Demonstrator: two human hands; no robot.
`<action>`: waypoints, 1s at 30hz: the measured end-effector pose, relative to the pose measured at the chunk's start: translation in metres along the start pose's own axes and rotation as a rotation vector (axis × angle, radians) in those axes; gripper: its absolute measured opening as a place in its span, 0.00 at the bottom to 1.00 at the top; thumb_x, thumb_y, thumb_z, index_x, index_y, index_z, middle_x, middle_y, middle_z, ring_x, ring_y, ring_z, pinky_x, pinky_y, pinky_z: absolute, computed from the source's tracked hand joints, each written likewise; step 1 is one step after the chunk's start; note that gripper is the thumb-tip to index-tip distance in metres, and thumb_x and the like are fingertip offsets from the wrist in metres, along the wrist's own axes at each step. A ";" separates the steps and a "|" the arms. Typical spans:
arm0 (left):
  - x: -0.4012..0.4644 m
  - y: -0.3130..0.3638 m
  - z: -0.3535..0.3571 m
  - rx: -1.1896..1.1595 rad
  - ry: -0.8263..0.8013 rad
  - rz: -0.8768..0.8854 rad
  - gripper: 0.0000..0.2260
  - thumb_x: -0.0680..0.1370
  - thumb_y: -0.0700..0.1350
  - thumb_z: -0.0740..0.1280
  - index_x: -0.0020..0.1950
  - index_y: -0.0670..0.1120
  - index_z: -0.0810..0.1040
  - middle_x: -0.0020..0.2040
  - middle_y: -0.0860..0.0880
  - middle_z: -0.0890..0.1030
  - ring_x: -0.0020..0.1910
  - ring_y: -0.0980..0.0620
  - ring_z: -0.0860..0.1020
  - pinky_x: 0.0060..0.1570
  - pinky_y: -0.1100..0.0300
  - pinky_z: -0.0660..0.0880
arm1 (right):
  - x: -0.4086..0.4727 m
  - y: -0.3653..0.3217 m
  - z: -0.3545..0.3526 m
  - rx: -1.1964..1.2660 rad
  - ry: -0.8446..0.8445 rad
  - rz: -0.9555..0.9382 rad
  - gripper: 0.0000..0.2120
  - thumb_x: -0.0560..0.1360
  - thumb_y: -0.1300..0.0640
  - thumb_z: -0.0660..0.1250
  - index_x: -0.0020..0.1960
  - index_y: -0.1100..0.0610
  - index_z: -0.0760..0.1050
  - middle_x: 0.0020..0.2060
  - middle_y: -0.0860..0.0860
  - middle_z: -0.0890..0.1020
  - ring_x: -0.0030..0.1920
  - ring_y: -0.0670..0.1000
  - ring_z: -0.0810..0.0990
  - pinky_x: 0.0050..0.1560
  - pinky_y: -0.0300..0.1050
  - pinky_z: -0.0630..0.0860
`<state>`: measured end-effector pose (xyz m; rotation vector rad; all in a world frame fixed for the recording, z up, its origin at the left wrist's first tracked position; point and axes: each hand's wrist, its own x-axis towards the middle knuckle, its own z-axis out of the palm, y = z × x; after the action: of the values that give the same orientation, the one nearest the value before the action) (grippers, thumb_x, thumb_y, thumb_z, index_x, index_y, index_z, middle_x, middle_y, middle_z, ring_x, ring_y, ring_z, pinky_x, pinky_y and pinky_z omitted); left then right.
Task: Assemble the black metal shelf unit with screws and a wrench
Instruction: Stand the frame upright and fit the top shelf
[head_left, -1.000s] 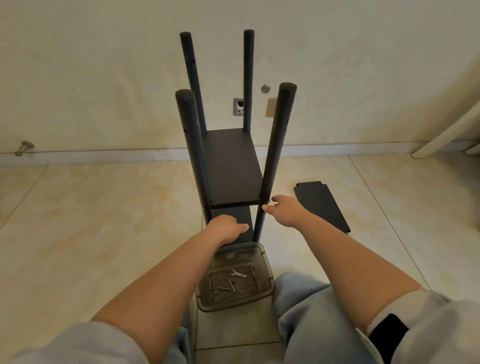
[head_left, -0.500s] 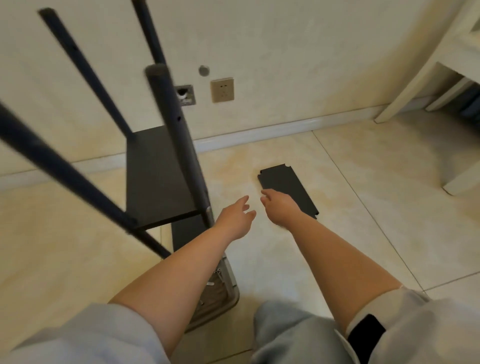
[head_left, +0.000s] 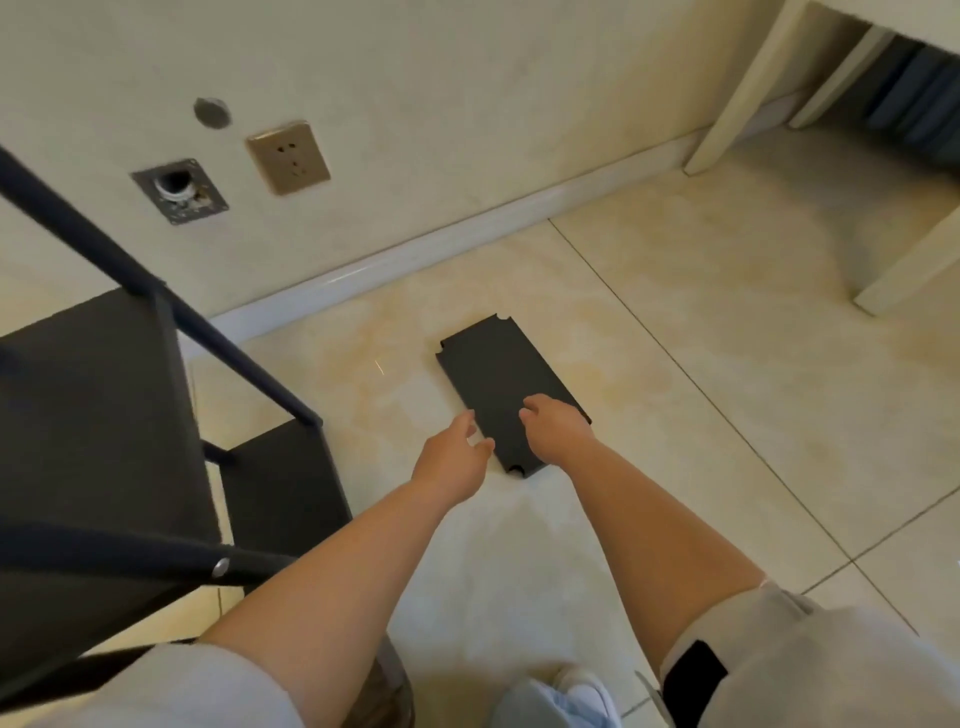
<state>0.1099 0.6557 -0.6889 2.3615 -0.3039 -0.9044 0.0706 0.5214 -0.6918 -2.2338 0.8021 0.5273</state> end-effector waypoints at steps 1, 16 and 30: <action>0.007 -0.003 0.004 -0.006 -0.001 -0.008 0.24 0.82 0.48 0.58 0.77 0.49 0.56 0.73 0.49 0.66 0.69 0.48 0.67 0.60 0.59 0.66 | 0.006 0.005 0.002 -0.011 -0.014 0.008 0.19 0.83 0.57 0.50 0.72 0.58 0.63 0.68 0.56 0.70 0.67 0.57 0.69 0.62 0.47 0.68; 0.105 -0.026 0.078 -0.293 -0.010 -0.223 0.23 0.82 0.46 0.57 0.76 0.46 0.57 0.75 0.47 0.63 0.72 0.47 0.64 0.66 0.55 0.63 | 0.103 0.090 0.039 0.038 0.016 0.122 0.31 0.80 0.50 0.60 0.77 0.55 0.51 0.77 0.50 0.52 0.76 0.53 0.52 0.73 0.50 0.58; 0.119 -0.047 0.103 -0.634 -0.003 -0.482 0.19 0.80 0.39 0.62 0.70 0.40 0.66 0.68 0.45 0.70 0.67 0.43 0.68 0.64 0.53 0.65 | 0.116 0.112 0.045 0.471 0.052 0.390 0.14 0.78 0.62 0.56 0.62 0.61 0.69 0.64 0.58 0.67 0.55 0.59 0.74 0.51 0.46 0.72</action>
<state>0.1298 0.6004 -0.8418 1.8507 0.5098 -1.0273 0.0734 0.4449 -0.8405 -1.6715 1.2570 0.4055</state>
